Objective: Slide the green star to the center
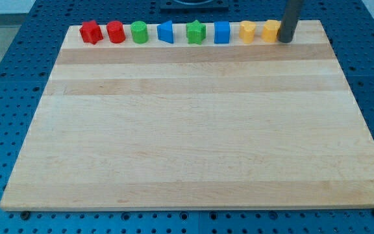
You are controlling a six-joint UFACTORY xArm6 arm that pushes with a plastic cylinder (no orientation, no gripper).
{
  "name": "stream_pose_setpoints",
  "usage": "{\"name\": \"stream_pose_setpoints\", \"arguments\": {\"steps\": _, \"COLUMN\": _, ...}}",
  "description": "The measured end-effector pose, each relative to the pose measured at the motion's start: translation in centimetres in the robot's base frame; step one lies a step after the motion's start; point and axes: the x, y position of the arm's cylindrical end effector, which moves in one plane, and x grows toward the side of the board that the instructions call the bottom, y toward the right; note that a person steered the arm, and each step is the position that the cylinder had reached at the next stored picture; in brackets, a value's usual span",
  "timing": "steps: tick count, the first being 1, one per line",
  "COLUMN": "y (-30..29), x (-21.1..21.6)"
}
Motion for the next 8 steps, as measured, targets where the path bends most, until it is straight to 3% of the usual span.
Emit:
{"name": "stream_pose_setpoints", "arguments": {"steps": 3, "y": 4.1, "x": -0.3}}
{"name": "stream_pose_setpoints", "arguments": {"steps": 4, "y": 5.3, "x": -2.9}}
{"name": "stream_pose_setpoints", "arguments": {"steps": 5, "y": 5.2, "x": -6.3}}
{"name": "stream_pose_setpoints", "arguments": {"steps": 8, "y": -0.1, "x": -6.4}}
